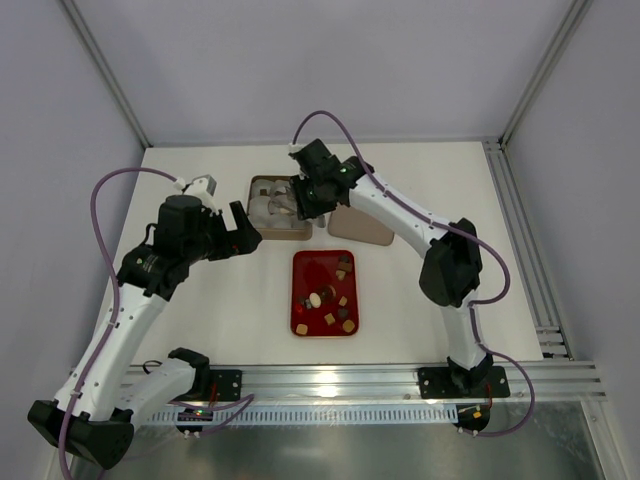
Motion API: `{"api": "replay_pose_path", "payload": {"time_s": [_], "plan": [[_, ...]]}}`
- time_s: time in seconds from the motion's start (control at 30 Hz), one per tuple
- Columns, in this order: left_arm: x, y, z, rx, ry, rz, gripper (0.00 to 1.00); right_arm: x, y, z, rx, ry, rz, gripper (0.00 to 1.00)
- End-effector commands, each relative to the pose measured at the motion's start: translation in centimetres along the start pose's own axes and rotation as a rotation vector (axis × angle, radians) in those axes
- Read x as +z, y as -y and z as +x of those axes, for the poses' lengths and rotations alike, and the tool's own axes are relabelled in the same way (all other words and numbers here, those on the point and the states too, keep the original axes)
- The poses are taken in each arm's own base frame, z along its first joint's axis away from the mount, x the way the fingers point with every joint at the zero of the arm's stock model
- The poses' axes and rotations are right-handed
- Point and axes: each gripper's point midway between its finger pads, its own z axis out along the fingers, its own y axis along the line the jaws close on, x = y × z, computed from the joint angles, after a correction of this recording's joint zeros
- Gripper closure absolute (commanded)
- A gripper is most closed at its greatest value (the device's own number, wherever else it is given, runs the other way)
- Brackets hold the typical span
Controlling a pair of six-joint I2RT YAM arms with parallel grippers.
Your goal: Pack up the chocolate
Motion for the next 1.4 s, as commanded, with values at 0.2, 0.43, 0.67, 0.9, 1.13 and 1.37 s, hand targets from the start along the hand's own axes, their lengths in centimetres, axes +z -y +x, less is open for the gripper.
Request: {"api": "replay_pose_path", "payload": {"time_s": [0.2,0.43,0.67,0.9,1.13,1.37], "plan": [[-0.7,1.2,-1.8,0.002,0.051,0.037,0.0,-11.4,0.3,-1.8,0.021,0.201,-0.006,0.55],[-0.3,1.3,-1.5,-0.007,0.048,0.051,0.0,-15.6,1.5,6.1,0.07,0.154,0.019,0.55],[-0.2,0.9,-1.0,-0.003,0.042,0.041,0.0,-18.7,1.7,16.0,0.136,0.019,-0.004,0.57],[0.1,0.7,-0.4,-0.014,0.035,0.038,0.0,-19.5,1.3,22.0,0.222,-0.104,-0.046,0.57],[0.2,0.6,-0.5,-0.004,0.037,0.035,0.0,-18.6,1.1,24.5,0.241,-0.17,-0.056,0.57],[0.1,0.5,-0.4,-0.007,0.037,0.031,0.0,-18.5,1.1,25.5,0.245,-0.198,-0.05,0.57]]}}
